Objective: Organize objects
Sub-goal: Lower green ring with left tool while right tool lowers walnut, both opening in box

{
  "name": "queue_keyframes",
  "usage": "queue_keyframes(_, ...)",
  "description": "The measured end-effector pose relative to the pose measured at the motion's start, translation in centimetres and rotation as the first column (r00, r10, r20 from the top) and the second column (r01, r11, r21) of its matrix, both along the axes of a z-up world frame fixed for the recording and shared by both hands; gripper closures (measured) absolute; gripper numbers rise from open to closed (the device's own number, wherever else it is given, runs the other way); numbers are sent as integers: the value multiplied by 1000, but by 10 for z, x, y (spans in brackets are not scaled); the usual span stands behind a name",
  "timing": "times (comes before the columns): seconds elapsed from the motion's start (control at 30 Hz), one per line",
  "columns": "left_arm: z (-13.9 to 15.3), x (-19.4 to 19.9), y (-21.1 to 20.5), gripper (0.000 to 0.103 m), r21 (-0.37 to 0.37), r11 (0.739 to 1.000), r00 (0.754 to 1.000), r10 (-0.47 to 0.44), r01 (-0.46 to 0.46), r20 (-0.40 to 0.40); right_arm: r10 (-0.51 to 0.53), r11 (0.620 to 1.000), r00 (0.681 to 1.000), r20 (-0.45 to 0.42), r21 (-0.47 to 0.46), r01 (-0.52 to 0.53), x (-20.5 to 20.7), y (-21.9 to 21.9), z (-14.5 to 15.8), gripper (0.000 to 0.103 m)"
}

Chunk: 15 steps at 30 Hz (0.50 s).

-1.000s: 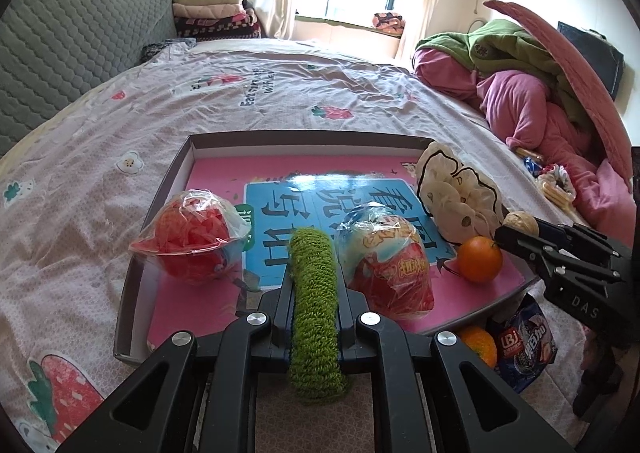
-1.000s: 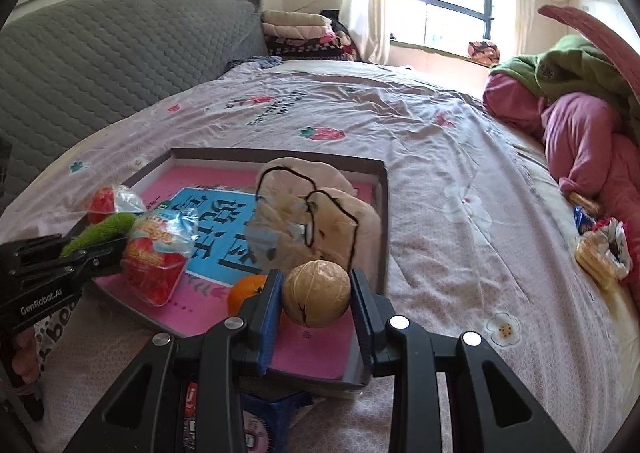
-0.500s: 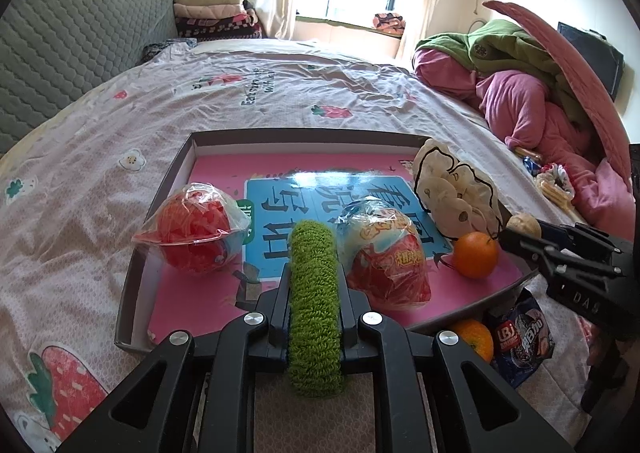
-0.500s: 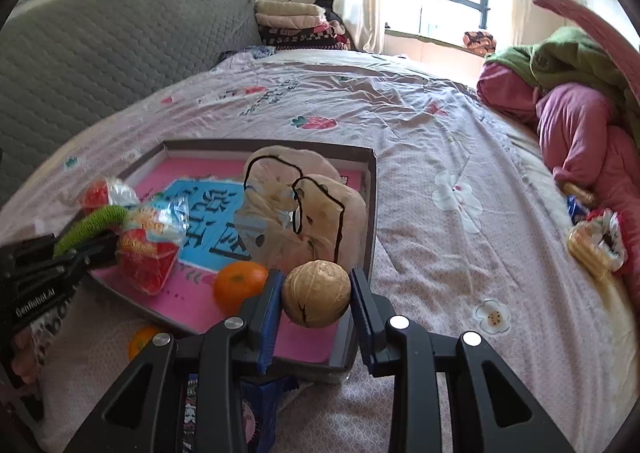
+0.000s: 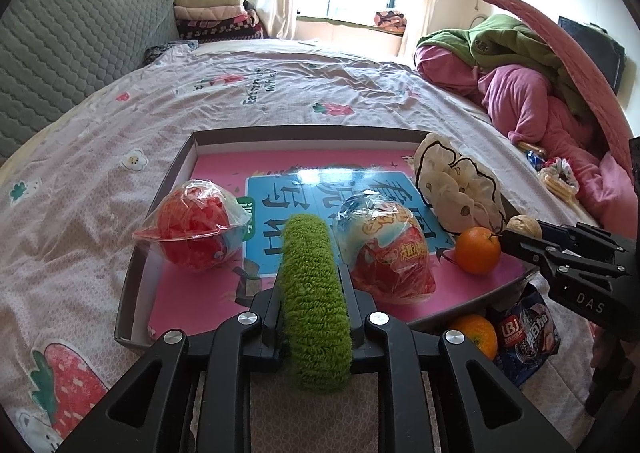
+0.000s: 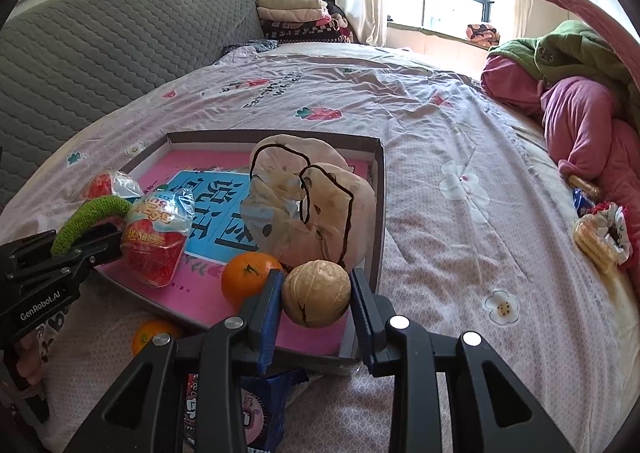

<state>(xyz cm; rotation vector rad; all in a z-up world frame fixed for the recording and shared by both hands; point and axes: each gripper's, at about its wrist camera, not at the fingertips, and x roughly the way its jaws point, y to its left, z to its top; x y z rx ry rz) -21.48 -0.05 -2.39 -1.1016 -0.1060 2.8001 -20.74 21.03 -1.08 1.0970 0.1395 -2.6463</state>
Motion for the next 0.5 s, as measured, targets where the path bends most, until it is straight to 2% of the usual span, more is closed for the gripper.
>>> queue_keyframes(0.5,2,7,3,80,-28,999,1000,16,-16,-12,13,1000,1000,10,13,-13,5,-2,-1,69)
